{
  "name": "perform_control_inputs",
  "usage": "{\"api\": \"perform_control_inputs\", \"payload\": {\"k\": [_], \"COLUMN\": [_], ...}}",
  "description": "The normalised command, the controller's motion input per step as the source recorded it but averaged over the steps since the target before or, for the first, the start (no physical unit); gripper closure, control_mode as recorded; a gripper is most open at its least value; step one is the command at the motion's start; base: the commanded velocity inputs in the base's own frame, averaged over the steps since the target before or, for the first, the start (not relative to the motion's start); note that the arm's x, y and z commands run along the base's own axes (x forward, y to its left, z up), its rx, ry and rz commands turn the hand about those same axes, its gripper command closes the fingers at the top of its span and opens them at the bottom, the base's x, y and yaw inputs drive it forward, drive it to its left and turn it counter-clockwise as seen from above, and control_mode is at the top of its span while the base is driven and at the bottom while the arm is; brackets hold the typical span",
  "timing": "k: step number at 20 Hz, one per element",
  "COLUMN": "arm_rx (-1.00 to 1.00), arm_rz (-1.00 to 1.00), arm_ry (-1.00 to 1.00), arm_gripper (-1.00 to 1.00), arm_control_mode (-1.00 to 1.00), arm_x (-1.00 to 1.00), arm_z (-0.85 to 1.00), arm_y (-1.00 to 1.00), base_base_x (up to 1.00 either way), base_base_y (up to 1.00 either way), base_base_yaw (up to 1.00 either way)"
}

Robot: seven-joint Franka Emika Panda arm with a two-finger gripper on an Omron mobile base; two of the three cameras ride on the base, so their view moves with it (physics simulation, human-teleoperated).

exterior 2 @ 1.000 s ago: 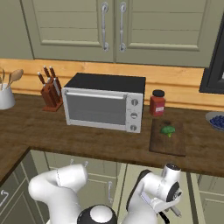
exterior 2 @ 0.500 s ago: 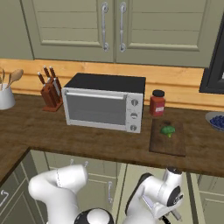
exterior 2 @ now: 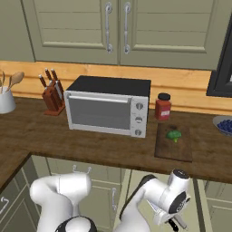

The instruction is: Place the appropriate cutting tool for cutting the broccoli skin on the cutting board.

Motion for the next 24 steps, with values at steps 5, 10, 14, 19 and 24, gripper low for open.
{"api": "perform_control_inputs", "payload": {"k": [5, 10, 14, 19, 24], "arm_rx": [0.00, 0.03, 0.04, 0.02, 0.07], "arm_rz": [0.09, 0.07, 0.01, 0.00, 0.00], "arm_ry": [-0.12, -0.11, -0.10, 0.03, 0.08], "arm_gripper": [1.00, 1.00, 1.00, 1.00, 1.00], "arm_control_mode": [-1.00, -1.00, -1.00, -1.00, -1.00], "arm_x": [-0.40, -0.42, -0.02, 0.54, 0.78], "arm_z": [1.00, 1.00, 1.00, 0.84, 0.43], "arm_y": [0.00, 0.00, -0.01, -0.18, -0.25], "base_base_x": [0.00, 0.00, 0.00, 0.00, 0.00], "base_base_y": [0.00, 0.00, 0.00, 0.00, 0.00], "base_base_yaw": [0.00, 0.00, 0.00, 0.00, 0.00]}}
